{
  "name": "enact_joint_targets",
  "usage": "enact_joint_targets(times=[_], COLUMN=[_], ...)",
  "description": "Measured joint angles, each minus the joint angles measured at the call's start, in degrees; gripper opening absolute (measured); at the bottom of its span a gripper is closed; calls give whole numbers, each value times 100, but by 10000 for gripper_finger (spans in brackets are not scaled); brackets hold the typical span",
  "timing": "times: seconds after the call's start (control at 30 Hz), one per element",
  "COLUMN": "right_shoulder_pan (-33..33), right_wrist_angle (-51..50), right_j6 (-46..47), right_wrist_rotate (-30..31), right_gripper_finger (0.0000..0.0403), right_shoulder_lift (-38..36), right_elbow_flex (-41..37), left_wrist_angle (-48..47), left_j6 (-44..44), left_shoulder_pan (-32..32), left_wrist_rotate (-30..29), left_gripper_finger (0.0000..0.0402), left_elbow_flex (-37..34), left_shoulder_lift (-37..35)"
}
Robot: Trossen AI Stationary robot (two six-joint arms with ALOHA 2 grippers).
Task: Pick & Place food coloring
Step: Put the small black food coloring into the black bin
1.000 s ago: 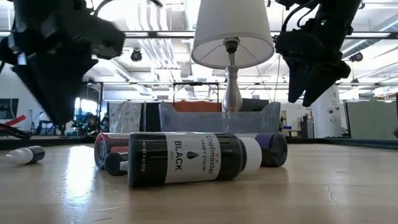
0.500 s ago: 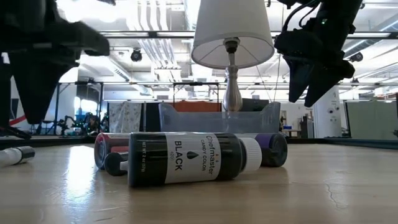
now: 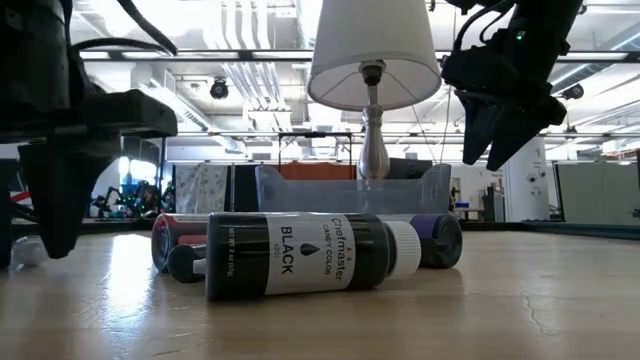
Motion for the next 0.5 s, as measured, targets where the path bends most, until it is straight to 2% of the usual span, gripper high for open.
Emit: enact_joint_targets(times=[0.5], right_shoulder_pan=[-37], right_wrist_angle=[-13], right_j6=[-39], right_wrist_rotate=[4], right_gripper_finger=[256], right_shoulder_lift=[0], right_elbow_flex=[0], left_wrist_angle=[-232], left_j6=[-133], left_shoulder_pan=[-46], left_wrist_rotate=[-139], left_gripper_finger=[152], left_elbow_flex=[19], left_shoulder_lift=[-1])
